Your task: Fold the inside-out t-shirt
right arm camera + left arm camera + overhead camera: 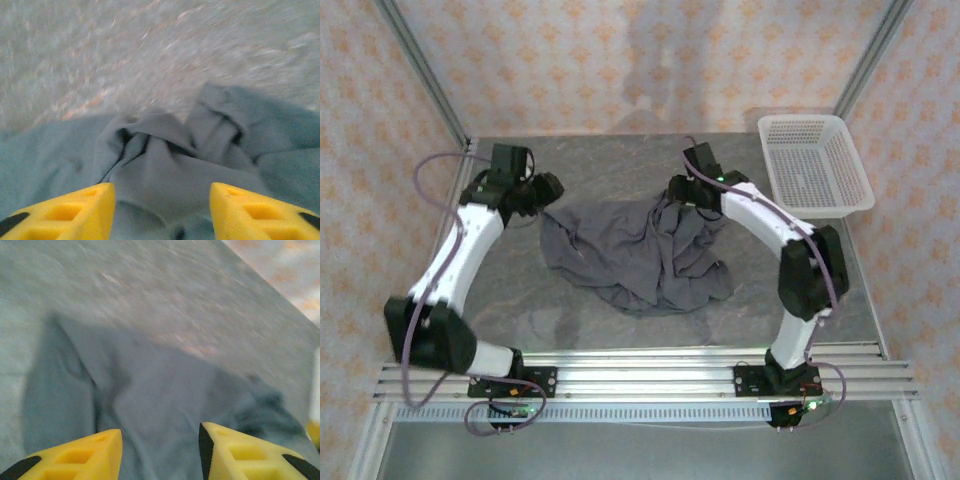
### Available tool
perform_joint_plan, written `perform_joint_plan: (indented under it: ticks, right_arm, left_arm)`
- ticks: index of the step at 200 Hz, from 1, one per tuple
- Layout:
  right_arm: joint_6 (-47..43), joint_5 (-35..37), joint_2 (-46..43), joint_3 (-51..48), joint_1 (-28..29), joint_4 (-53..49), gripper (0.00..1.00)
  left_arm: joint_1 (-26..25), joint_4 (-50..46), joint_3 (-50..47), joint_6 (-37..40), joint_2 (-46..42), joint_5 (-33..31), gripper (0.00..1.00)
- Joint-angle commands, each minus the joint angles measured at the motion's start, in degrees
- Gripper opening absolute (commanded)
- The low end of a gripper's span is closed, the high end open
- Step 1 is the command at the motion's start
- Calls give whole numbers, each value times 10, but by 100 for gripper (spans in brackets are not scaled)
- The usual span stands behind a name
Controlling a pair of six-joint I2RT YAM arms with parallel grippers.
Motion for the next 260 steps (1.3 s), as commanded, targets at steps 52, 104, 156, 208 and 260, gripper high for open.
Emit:
perform_joint_plan:
  ticks: [52, 104, 156, 208, 260]
  right_arm:
    - [56, 38, -275, -232, -65, 26, 60]
    - [58, 47, -288, -237, -65, 19, 60]
    - [56, 51, -290, -237, -65, 19, 60]
    - [53, 55, -295, -246, -65, 19, 60]
    - [58, 50, -293, -242, -65, 22, 60]
  left_arm:
    - [-275, -18, -163, -199, -51, -39, 42]
    - [-280, 103, -190, -261, 59, 20, 46]
    - [-279, 139, -166, -259, 136, 35, 46]
    - [-279, 152, -155, -253, 137, 39, 42]
    - [-278, 113, -130, -222, 127, 8, 37]
